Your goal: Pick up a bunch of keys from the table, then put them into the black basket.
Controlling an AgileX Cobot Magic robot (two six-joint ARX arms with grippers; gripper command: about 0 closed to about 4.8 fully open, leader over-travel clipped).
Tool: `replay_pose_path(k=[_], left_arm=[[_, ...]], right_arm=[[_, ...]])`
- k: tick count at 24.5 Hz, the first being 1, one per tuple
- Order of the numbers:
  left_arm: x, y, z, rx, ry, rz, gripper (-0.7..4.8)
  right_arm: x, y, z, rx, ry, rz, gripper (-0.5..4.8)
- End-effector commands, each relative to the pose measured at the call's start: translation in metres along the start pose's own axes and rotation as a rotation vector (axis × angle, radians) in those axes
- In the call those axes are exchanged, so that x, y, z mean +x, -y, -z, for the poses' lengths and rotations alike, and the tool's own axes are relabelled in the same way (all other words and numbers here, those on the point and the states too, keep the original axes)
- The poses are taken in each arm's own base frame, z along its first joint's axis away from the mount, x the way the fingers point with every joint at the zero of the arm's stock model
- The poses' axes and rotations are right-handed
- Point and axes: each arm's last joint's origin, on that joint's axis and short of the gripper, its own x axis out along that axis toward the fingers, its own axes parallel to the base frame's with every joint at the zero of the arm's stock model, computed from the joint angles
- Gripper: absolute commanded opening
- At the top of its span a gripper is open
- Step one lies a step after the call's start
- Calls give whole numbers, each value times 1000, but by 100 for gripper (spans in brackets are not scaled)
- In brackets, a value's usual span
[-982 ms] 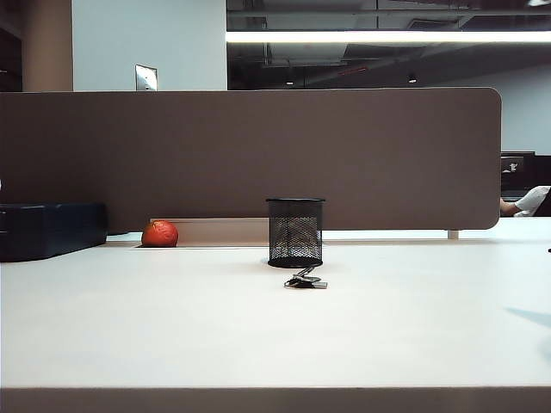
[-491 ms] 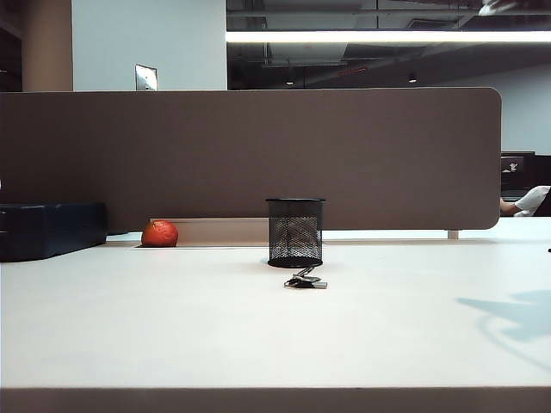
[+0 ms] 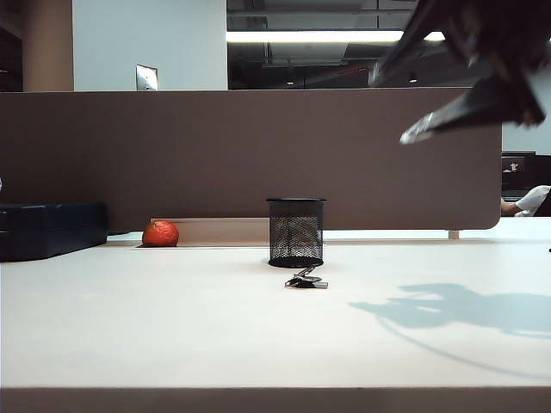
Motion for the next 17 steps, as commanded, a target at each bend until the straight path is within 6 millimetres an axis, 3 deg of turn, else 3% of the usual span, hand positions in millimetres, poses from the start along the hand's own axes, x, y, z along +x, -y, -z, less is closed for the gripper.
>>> replay_pose_path(k=[1, 4, 17], left_arm=[[0, 1, -1, 5, 1, 11, -6], [0, 1, -1, 2, -3, 16, -6], [0, 0, 3, -16, -35, 13, -5]], right_arm=[[16, 4, -7, -3, 2, -24, 348], [31, 13, -15, 38, -12, -22, 459], [84, 28, -42, 68, -92, -5, 459]])
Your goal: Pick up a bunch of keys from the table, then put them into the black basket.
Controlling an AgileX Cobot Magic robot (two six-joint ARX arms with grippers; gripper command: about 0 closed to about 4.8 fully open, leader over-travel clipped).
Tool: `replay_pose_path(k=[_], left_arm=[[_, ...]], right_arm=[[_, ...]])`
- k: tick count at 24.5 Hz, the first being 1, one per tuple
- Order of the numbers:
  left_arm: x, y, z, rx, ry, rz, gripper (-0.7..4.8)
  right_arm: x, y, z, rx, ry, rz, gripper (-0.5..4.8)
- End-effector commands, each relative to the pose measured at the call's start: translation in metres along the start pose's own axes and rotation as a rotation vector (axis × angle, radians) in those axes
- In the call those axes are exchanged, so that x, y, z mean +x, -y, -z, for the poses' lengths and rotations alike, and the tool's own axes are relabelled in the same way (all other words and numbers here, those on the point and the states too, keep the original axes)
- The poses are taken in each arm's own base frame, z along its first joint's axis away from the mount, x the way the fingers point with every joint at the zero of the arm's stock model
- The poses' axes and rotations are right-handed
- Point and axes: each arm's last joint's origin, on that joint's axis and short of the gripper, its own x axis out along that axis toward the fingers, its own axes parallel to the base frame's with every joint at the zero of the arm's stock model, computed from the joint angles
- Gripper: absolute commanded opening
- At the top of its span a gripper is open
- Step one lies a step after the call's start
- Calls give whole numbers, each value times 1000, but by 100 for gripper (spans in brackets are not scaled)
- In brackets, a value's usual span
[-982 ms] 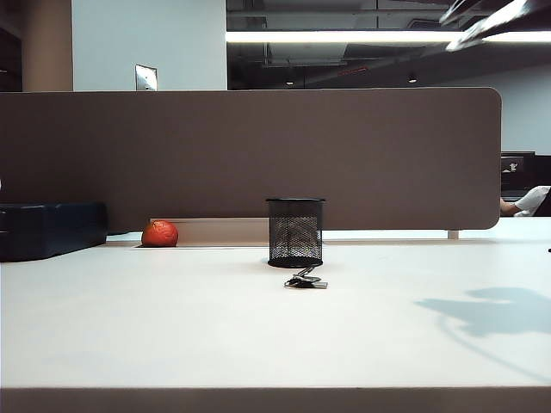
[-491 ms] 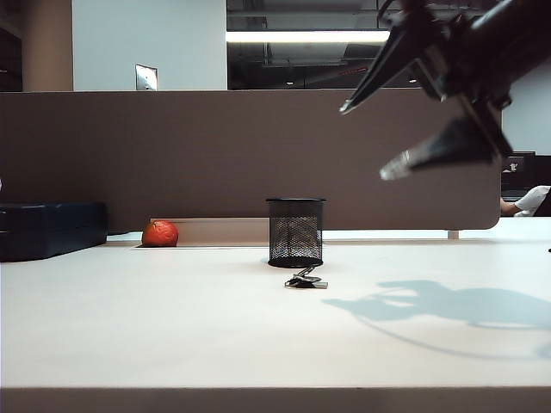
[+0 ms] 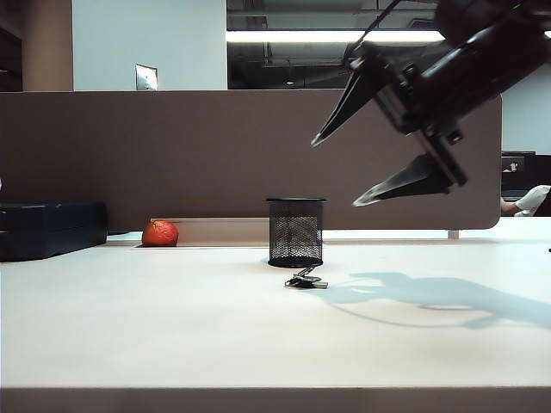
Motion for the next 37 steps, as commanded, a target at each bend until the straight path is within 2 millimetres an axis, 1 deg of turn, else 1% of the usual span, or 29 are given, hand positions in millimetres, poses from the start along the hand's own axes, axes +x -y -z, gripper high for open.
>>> replay_pose_path(k=[1, 3, 5, 6, 11, 13, 17, 25, 28, 31, 35, 37], left_arm=[[0, 0, 0, -1, -8, 3, -5], [0, 0, 0, -1, -8, 3, -5], [0, 0, 0, -1, -8, 3, -6], [0, 0, 0, -1, -9, 3, -5], [0, 0, 0, -3, -12, 3, -6], [0, 0, 0, -3, -12, 3, -6], [0, 0, 0, -3, -12, 3, -5], [0, 0, 1, -7, -19, 2, -5], [0, 0, 1, -9, -22, 2, -5], [0, 0, 2, -10, -24, 2, -5], [0, 0, 2, -10, -23, 2, -5], [0, 0, 2, -10, -23, 2, -5]], right_arm=[[12, 1, -5, -4, -15, -1, 458], [20, 3, -6, 4, -31, 6, 458], [38, 8, -7, 11, -64, 18, 458], [43, 10, -6, 14, -73, 24, 458], [60, 20, -4, 35, -107, 46, 458], [67, 27, -4, 50, -122, 57, 458], [74, 31, -7, 54, -125, 68, 452], [83, 34, -17, 47, -112, 74, 447], [87, 37, -19, 52, -117, 76, 426], [92, 41, -20, 76, -122, 86, 426], [94, 43, -19, 79, -119, 103, 425], [94, 44, -19, 81, -121, 105, 406]])
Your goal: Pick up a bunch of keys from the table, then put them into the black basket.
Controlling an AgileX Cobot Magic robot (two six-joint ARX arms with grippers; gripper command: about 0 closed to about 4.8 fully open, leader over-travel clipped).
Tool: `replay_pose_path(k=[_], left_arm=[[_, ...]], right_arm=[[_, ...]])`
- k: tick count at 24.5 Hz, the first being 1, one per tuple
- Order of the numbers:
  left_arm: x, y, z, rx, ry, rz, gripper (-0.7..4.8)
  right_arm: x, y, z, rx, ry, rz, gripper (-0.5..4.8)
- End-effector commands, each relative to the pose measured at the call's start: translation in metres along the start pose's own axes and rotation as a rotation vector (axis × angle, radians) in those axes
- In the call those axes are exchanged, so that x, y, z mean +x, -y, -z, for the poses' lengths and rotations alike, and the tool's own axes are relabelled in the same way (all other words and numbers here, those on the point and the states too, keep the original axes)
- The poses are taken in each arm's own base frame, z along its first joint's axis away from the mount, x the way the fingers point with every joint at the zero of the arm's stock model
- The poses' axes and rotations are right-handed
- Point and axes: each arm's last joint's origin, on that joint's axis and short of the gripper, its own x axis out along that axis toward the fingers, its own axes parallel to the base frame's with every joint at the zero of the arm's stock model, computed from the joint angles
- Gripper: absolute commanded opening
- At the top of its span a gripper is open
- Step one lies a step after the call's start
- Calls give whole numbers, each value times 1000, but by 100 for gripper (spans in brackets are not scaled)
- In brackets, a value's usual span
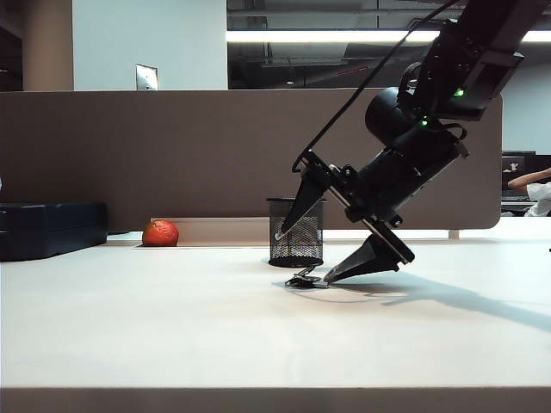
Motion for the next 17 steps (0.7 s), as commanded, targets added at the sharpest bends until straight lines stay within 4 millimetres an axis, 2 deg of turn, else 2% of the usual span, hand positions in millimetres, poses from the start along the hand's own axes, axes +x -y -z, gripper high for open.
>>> replay_pose_path(k=[1, 2, 4, 10, 14, 17], left_arm=[[0, 0, -2, 9, 8, 4, -5], [0, 0, -2, 9, 8, 4, -6], [0, 0, -2, 9, 8, 4, -5], [0, 0, -2, 9, 8, 4, -5], [0, 0, -2, 9, 8, 4, -5], [0, 0, -2, 9, 8, 4, -6]], right_arm=[[1, 0, 0, 1, 2, 5, 382], [1, 0, 0, 0, 3, 5, 337], [1, 0, -1, -4, 7, 3, 304], [3, 2, 0, 4, 10, 29, 299], [5, 4, 0, 7, 6, 33, 216], [5, 5, 1, 11, 4, 41, 205]])
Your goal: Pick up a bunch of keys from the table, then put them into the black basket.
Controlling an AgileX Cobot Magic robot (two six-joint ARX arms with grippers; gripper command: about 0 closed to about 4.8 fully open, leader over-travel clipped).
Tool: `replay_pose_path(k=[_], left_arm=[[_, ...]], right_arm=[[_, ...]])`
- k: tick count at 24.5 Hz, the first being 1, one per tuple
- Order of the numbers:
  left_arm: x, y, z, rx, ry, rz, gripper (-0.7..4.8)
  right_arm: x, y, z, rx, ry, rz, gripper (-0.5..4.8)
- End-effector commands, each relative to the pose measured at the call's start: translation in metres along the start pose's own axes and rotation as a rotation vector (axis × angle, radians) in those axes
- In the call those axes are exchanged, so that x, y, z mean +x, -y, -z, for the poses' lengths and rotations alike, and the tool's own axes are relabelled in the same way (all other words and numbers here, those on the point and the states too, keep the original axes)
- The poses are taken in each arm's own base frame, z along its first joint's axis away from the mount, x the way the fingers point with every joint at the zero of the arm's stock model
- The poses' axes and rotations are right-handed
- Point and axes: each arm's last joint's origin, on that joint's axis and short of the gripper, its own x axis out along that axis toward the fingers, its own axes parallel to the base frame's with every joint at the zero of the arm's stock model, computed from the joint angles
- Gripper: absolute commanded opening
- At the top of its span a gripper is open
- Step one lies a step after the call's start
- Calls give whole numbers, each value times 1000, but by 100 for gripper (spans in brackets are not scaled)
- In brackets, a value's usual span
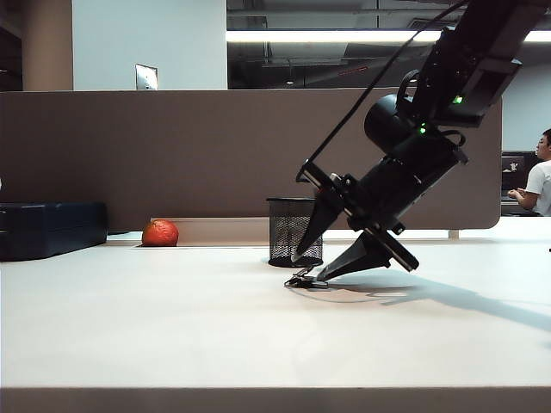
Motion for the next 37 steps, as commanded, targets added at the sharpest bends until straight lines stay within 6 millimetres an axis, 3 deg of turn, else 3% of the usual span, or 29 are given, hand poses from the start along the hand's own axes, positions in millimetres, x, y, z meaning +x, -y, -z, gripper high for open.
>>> replay_pose_path(k=[1, 4, 8, 11, 23, 37], left_arm=[[0, 0, -2, 10, 8, 4, -5], [0, 0, -2, 10, 8, 4, -5], [0, 0, -2, 10, 8, 4, -5], [0, 0, -2, 10, 8, 4, -5], [0, 0, -2, 10, 8, 4, -5], [0, 0, -2, 10, 8, 4, -5]], right_arm=[[0, -2, 0, -3, 6, 6, 204], [0, -1, -1, -2, 11, 19, 112], [0, 0, -1, -3, 25, 43, 68], [0, 0, -1, -4, 34, 53, -9], [-2, -4, -3, -14, 34, 26, -9], [-42, -47, -25, -117, 137, -85, -9]])
